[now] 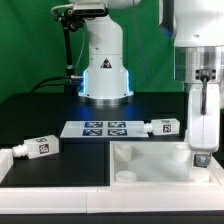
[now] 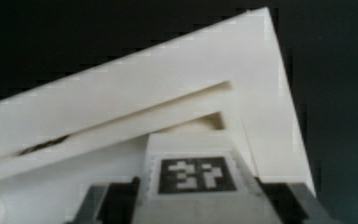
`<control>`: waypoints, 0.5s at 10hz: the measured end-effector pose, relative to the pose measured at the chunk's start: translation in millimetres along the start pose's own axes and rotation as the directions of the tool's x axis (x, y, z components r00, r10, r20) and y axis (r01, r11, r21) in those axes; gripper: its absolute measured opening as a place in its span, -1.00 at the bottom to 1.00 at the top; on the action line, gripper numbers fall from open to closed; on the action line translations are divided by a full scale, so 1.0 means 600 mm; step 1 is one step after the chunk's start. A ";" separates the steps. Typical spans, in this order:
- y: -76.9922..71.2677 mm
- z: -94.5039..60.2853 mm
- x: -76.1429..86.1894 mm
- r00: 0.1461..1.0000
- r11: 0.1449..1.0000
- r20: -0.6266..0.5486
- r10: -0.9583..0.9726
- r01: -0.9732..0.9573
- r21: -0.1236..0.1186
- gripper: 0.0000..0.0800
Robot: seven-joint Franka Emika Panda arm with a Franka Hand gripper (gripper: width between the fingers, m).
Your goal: Assemble one leg
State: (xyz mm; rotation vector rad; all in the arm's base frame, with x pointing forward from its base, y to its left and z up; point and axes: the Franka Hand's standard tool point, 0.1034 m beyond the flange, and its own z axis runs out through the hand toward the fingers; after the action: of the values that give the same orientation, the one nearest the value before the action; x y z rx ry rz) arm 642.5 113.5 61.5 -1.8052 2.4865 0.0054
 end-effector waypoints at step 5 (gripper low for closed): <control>-0.005 -0.054 -0.007 0.997 0.997 0.031 -0.073 0.072 0.030 0.59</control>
Offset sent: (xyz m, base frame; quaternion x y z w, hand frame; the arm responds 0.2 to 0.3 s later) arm -0.0119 -0.0043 0.0420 0.0231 -0.0139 -0.0417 0.9988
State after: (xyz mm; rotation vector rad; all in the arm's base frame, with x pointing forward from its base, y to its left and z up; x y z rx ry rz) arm 644.9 115.4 94.4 -1.8680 2.3853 -0.0046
